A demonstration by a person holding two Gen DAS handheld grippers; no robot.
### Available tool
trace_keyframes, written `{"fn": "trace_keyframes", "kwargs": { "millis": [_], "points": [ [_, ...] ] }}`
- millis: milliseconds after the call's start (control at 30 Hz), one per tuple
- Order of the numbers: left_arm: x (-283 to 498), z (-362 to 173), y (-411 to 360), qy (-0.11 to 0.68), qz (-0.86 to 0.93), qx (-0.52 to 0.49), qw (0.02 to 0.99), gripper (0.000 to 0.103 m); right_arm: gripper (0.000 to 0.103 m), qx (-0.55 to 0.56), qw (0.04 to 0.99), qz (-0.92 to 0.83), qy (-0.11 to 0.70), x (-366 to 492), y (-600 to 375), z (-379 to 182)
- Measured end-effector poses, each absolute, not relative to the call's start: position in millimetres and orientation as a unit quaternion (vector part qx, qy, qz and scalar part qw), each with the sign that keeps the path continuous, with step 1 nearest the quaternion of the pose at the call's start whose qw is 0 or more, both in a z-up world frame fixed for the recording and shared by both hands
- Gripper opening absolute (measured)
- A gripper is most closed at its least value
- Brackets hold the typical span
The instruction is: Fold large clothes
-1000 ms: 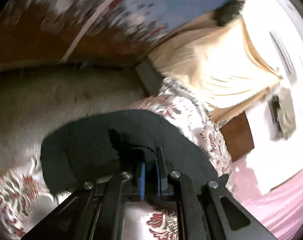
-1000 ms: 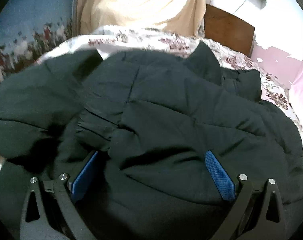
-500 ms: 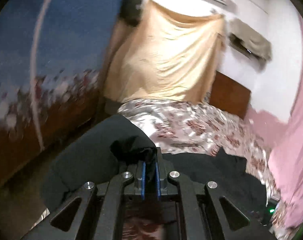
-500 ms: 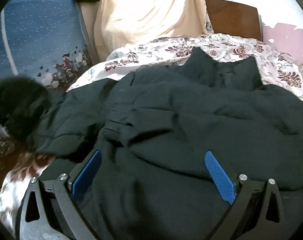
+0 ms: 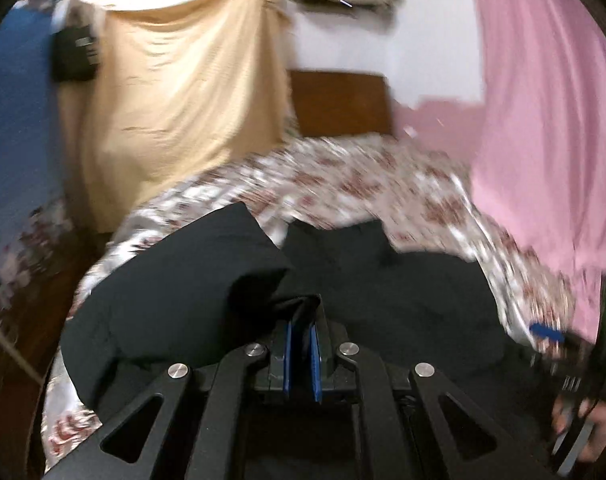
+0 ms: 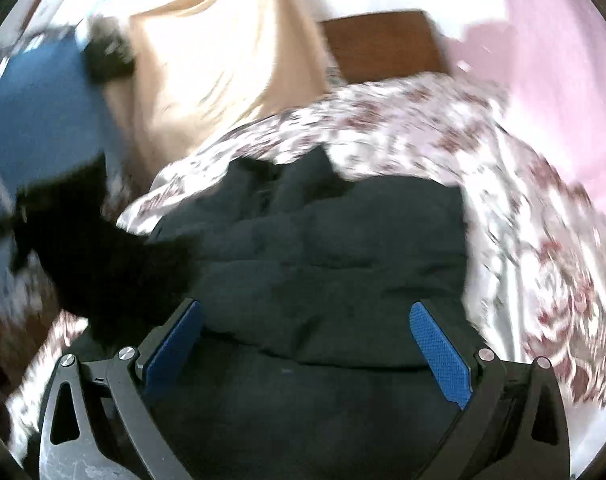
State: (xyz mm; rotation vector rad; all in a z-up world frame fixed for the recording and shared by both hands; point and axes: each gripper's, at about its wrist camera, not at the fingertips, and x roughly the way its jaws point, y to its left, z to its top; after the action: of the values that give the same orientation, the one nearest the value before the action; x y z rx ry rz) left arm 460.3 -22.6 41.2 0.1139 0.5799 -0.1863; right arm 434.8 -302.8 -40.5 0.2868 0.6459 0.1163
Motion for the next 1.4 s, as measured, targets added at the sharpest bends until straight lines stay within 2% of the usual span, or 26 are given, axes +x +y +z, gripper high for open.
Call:
{"fn": "trace_keyframes", "kwargs": {
  "millis": [167,267,300,333,367,400,433,500,700,833,933,1100,1267,1400],
  "points": [
    [455.0,-11.9,-74.8,0.342,-0.181,0.099,0.917,0.013,0.102,0.198,0.930,0.045,0.307,431.5,-336.7,-73.3],
    [445.8,-40.8,-92.1,0.368,-0.208,0.126,0.898,0.024,0.102,0.243,0.916,0.045,0.316,436.6,-350.1,-91.5],
    [442.2,-46.4,-95.9,0.369,-0.214,0.131,0.895,0.031,0.102,0.252,0.914,0.046,0.316,439.6,-352.5,-95.9],
    [439.9,-50.0,-97.4,0.368,-0.220,0.135,0.893,0.044,0.102,0.257,0.912,0.047,0.316,441.0,-353.6,-98.8],
    [432.6,-52.6,-97.0,0.366,-0.233,0.136,0.891,0.052,0.102,0.261,0.911,0.049,0.316,442.5,-354.0,-101.2],
    [429.0,-52.5,-97.2,0.361,-0.245,0.133,0.890,0.067,0.102,0.262,0.911,0.050,0.315,444.5,-353.7,-103.4],
    [423.7,-51.7,-94.9,0.357,-0.257,0.128,0.889,0.075,0.102,0.263,0.910,0.051,0.315,444.6,-352.9,-106.0],
    [418.0,-48.9,-98.1,0.355,-0.275,0.125,0.885,0.081,0.102,0.263,0.909,0.054,0.319,448.8,-350.6,-111.1],
    [386.5,-39.2,-88.8,0.379,-0.306,0.131,0.864,0.084,0.102,0.247,0.910,0.052,0.330,445.1,-343.6,-118.1],
    [376.2,-36.5,-56.9,0.409,-0.316,0.065,0.853,0.084,0.102,0.214,0.920,0.060,0.324,440.4,-333.0,-106.0],
    [367.1,-30.3,-24.8,0.403,-0.297,0.027,0.866,0.085,0.102,0.158,0.934,0.070,0.312,434.0,-313.5,-92.4],
    [370.6,-20.0,37.3,0.398,-0.201,-0.037,0.894,0.090,0.102,-0.038,0.956,0.111,0.270,417.0,-233.2,-63.3],
    [394.5,-21.8,95.4,0.416,-0.044,-0.063,0.906,0.090,0.102,-0.241,0.928,0.172,0.225,402.1,-136.9,-57.8],
    [416.6,-30.5,125.7,0.439,0.022,-0.081,0.895,0.090,0.102,-0.342,0.899,0.185,0.203,408.9,-77.3,-58.8]
  ]
}}
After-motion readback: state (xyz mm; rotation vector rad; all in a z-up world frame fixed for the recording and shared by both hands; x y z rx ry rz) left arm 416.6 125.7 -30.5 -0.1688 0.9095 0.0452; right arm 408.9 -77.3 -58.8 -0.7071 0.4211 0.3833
